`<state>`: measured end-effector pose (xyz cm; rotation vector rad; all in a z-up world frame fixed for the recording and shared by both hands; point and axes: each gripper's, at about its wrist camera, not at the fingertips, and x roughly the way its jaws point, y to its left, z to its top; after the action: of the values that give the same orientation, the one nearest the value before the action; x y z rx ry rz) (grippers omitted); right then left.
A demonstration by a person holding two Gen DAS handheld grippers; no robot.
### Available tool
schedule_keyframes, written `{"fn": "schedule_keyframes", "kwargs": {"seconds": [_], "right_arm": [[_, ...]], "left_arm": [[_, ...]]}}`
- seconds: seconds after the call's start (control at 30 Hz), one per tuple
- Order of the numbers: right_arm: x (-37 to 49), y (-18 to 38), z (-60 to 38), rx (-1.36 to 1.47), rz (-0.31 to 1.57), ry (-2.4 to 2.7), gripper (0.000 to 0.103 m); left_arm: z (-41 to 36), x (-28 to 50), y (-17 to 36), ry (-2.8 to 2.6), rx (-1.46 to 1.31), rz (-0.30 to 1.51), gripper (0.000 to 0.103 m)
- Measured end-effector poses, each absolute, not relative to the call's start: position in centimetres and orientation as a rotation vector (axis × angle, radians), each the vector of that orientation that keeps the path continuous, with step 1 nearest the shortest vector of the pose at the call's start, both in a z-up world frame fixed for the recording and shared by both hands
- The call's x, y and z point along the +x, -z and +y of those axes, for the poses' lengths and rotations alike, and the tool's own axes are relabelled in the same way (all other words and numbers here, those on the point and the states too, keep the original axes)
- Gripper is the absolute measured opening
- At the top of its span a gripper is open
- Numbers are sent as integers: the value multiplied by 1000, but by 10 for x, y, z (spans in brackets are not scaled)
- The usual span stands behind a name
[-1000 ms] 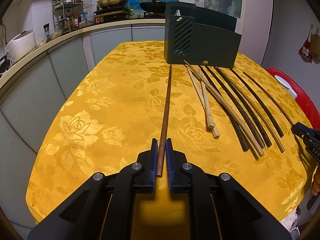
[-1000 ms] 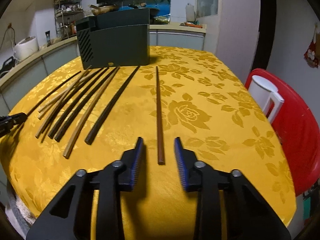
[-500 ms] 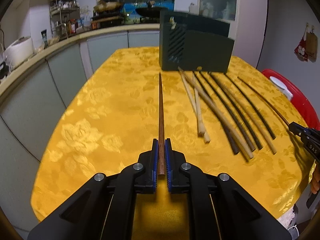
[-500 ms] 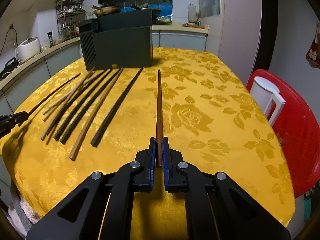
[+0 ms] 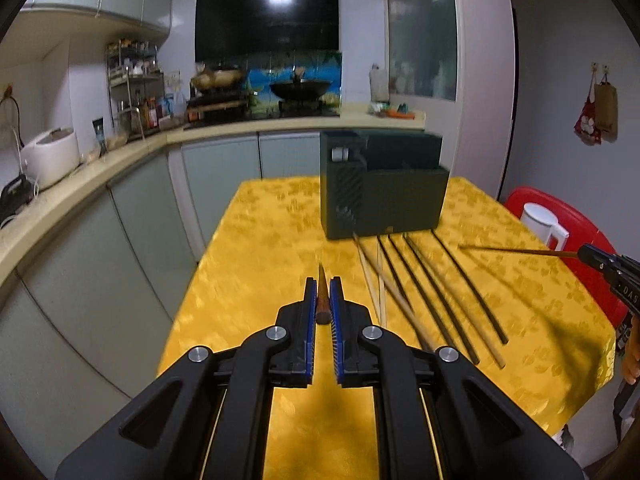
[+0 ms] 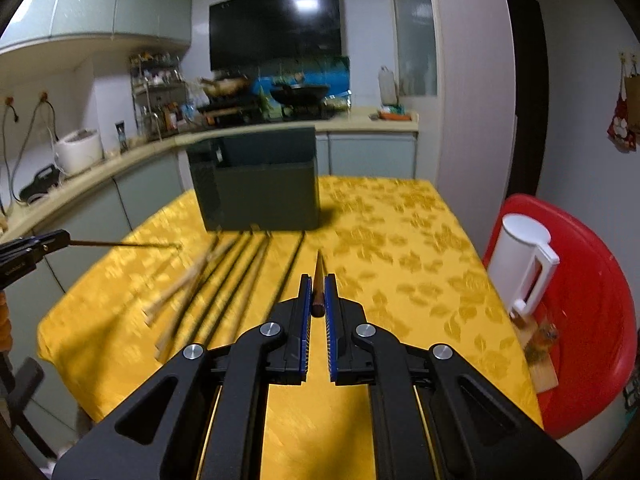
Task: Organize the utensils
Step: 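Lift both held chopsticks and carry them over the green utensil holder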
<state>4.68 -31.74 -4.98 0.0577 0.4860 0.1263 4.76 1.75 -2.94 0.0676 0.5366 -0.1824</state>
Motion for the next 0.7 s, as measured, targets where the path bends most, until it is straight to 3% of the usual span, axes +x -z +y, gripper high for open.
{"fn": "schedule_keyframes", "kwargs": {"seconds": [0.7], "right_arm": [[104,-16,-303,76,451,-188,7]], "left_arm": [[28,87,-27,213,39,437,6]]}}
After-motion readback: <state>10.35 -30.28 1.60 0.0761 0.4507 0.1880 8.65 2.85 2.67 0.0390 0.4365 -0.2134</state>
